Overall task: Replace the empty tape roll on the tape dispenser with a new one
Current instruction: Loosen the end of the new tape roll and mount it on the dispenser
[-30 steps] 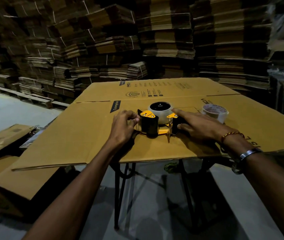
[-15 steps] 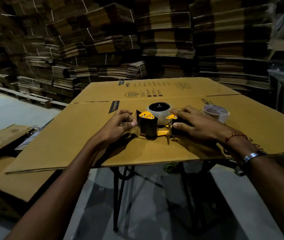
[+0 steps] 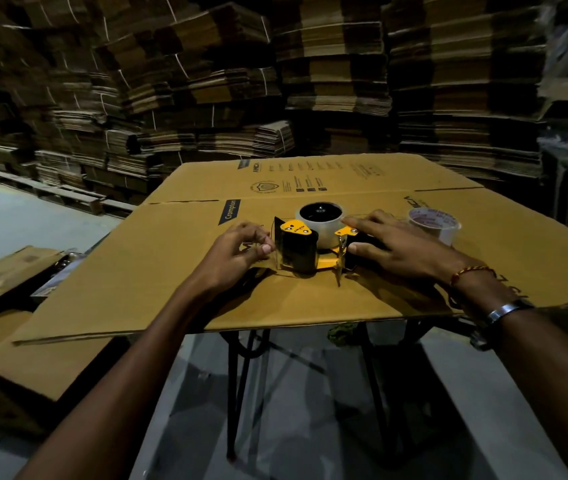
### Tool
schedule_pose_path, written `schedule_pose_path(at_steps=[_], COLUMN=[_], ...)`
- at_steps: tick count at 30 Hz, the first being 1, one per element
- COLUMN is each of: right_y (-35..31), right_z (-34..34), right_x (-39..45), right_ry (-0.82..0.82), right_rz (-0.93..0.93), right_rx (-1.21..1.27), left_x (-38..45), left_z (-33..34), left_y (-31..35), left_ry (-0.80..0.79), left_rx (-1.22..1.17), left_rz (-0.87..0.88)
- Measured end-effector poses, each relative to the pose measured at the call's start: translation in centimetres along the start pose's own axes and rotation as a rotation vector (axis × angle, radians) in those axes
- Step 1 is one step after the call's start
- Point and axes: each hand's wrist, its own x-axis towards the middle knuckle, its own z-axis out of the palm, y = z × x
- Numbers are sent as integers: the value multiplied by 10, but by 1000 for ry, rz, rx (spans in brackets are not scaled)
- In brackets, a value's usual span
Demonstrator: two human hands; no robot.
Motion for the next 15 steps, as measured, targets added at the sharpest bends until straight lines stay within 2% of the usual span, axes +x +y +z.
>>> schedule_pose_path(at_steps=[9,15], right_y=[-2,-11], right_z=[0,-7], right_x=[-2,-4], right_ry=[31,-18], right_rz=[-26,-21], right_rx=[9,21], left_x=[13,11], left_z=[4,6], left_y=[1,-5], left_ry=[-119,-86], left_rx=[-121,-153], left_rz=[-19,-28])
